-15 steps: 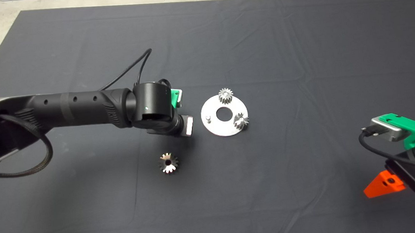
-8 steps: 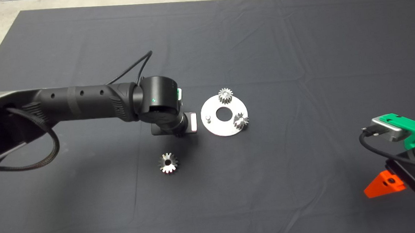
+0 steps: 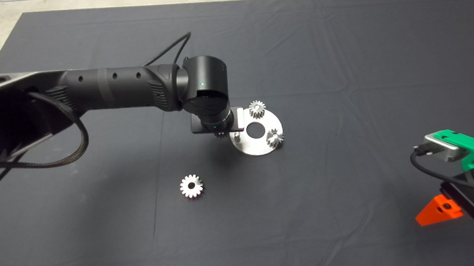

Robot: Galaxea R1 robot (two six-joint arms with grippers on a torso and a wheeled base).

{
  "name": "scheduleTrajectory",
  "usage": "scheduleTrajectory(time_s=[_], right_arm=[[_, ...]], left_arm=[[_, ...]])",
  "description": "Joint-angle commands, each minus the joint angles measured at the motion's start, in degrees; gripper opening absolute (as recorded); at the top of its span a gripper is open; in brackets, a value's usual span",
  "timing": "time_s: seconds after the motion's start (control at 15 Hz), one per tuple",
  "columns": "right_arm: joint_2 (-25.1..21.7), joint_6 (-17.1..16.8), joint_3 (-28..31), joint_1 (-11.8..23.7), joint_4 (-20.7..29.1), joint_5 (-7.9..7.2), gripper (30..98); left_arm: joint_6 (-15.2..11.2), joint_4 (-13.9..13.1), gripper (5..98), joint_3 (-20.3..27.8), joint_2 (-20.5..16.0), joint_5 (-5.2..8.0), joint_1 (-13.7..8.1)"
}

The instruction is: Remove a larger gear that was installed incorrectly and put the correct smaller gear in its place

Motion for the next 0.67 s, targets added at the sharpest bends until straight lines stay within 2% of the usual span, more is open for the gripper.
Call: scheduleTrajectory(time_s=[0.0, 0.13, 0.33, 0.47, 0.6], right_arm=[[-0.20, 0.02, 0.29, 1.11, 2.24, -5.92, 97.8], [-0.20, -0.07, 0.29, 1.12, 2.24, -5.92, 97.8], [-0.20, -0.07, 0.29, 1.11, 2.24, -5.99, 97.8], [-0.20, -0.07, 0.29, 1.11, 2.24, -5.99, 97.8], [-0.20, -0.07, 0.29, 1.19, 2.24, -5.99, 97.8]], left_arm=[[-0.06, -3.42, 35.4, -0.74, 3.00, 4.35, -4.89], [-0.06, -3.74, 35.4, -0.91, 3.51, 4.35, -5.68], [-0.15, -6.83, 35.3, -1.00, 3.95, 4.26, -5.94], [-0.24, -7.44, 35.3, -0.56, 4.48, 4.26, -5.94], [-0.85, -7.62, 35.3, 2.33, 4.48, 4.17, -5.86]])
